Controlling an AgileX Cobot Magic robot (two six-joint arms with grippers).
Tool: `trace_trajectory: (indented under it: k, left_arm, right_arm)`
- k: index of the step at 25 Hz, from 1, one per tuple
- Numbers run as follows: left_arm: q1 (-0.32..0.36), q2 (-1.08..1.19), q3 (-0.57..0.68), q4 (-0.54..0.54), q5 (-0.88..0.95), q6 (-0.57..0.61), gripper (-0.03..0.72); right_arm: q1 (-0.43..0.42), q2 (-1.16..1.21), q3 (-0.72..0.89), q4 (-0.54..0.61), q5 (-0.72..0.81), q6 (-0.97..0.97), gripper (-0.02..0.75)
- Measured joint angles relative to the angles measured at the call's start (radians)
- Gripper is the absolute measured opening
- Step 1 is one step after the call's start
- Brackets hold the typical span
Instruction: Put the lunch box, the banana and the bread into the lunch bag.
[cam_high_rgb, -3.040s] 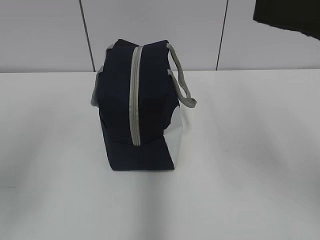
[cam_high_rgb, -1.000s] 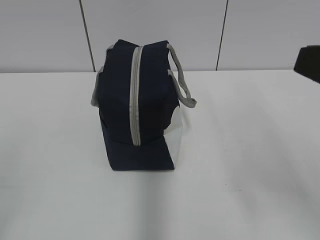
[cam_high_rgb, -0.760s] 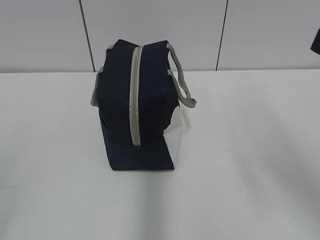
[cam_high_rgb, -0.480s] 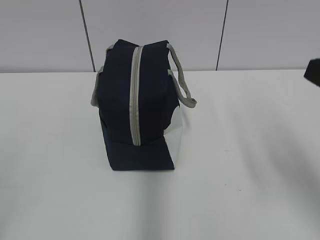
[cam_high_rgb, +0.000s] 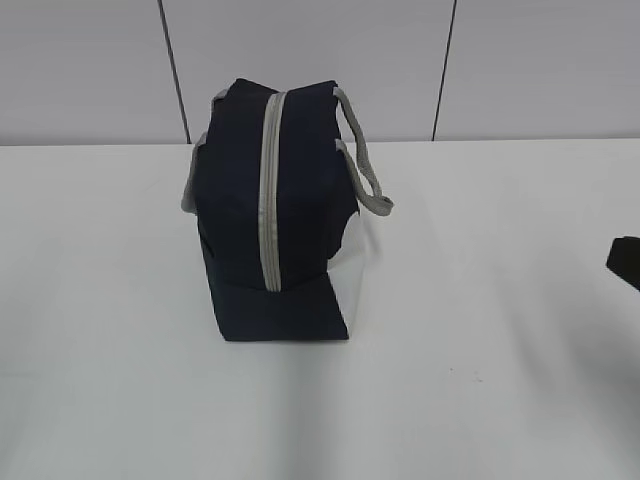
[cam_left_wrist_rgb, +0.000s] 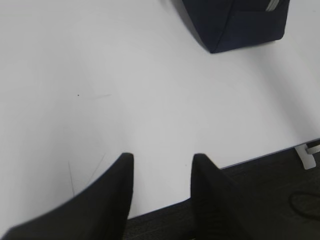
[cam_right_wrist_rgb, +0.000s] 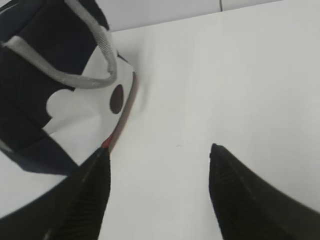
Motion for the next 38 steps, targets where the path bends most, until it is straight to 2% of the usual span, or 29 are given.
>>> trace_trajectory:
  k: [6, 9, 11, 15, 20, 24, 32, 34, 38]
  left_arm:
    - [0.000, 0.000, 0.000, 0.000, 0.000, 0.000, 0.274]
    - [0.000, 0.000, 0.000, 0.000, 0.000, 0.000, 0.269]
    - [0.000, 0.000, 0.000, 0.000, 0.000, 0.000, 0.269]
    - [0.000, 0.000, 0.000, -0.001, 0.000, 0.000, 0.269]
    - [0.000, 0.000, 0.000, -0.001, 0.000, 0.000, 0.256]
    - [-0.001, 0.000, 0.000, -0.001, 0.000, 0.000, 0.245]
    - [-0.001, 0.000, 0.000, -0.002, 0.000, 0.000, 0.242]
    - [-0.001, 0.000, 0.000, -0.002, 0.000, 0.000, 0.242]
    - [-0.001, 0.000, 0.000, -0.002, 0.000, 0.000, 0.242]
  right_arm:
    - [0.000, 0.006, 0.006, 0.010, 0.035, -0.022, 0.459]
    - [0.000, 0.007, 0.006, 0.111, 0.022, -0.170, 0.459]
    - [0.002, 0.009, 0.009, 0.238, 0.020, -0.308, 0.459]
    - [0.019, 0.009, 0.013, 0.616, 0.031, -0.706, 0.459]
    - [0.075, 0.009, 0.013, 1.047, 0.141, -1.147, 0.459]
    - [0.119, 0.009, 0.009, 1.333, 0.228, -1.449, 0.459]
    - [0.207, -0.035, -0.106, 1.696, 0.561, -1.894, 0.459]
    - [0.221, -0.082, -0.138, 1.751, 0.653, -1.961, 0.459]
    - [0.227, -0.195, -0.213, 1.778, 0.878, -2.004, 0.459]
